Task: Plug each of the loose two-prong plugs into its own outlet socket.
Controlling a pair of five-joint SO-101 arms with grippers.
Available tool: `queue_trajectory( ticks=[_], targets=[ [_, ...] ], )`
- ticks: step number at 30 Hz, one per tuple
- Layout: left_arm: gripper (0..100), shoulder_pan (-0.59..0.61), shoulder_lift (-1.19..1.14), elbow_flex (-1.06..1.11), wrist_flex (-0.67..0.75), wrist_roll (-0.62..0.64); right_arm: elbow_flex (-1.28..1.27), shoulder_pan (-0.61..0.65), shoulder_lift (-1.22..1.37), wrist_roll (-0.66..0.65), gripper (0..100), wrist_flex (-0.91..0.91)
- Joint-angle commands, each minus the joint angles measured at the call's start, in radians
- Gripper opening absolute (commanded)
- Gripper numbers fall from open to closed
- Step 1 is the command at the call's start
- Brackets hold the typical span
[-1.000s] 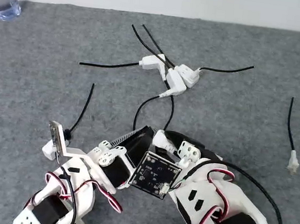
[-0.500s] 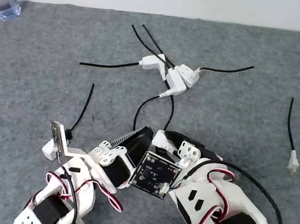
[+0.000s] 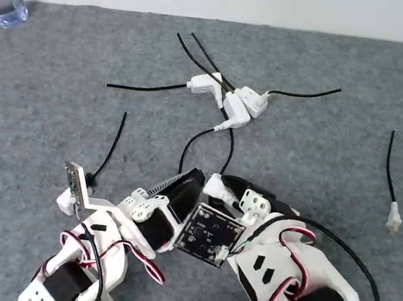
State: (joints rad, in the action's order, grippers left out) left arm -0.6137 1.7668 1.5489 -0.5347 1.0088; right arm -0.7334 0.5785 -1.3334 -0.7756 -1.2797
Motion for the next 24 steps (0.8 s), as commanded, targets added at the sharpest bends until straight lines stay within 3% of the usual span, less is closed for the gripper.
queue_trajectory(
  ticks=[1,6,9,24],
  targets=[
    [1,0.091,-0.011,-0.051,0.017,0.006,0.095,-0.015,-0.005,-0.003,0.8,-0.002],
    [1,0.245,-0.011,-0.064,0.011,-0.009,0.236,0.001,0.131,0.028,0.8,-0.087],
    [1,0.37,-0.011,-0.056,-0.048,-0.112,0.354,-0.019,0.222,0.032,0.8,-0.139],
    [1,1.043,-0.011,-0.036,-0.643,-0.568,0.862,-0.022,0.765,0.032,0.8,-0.512]
  ],
)
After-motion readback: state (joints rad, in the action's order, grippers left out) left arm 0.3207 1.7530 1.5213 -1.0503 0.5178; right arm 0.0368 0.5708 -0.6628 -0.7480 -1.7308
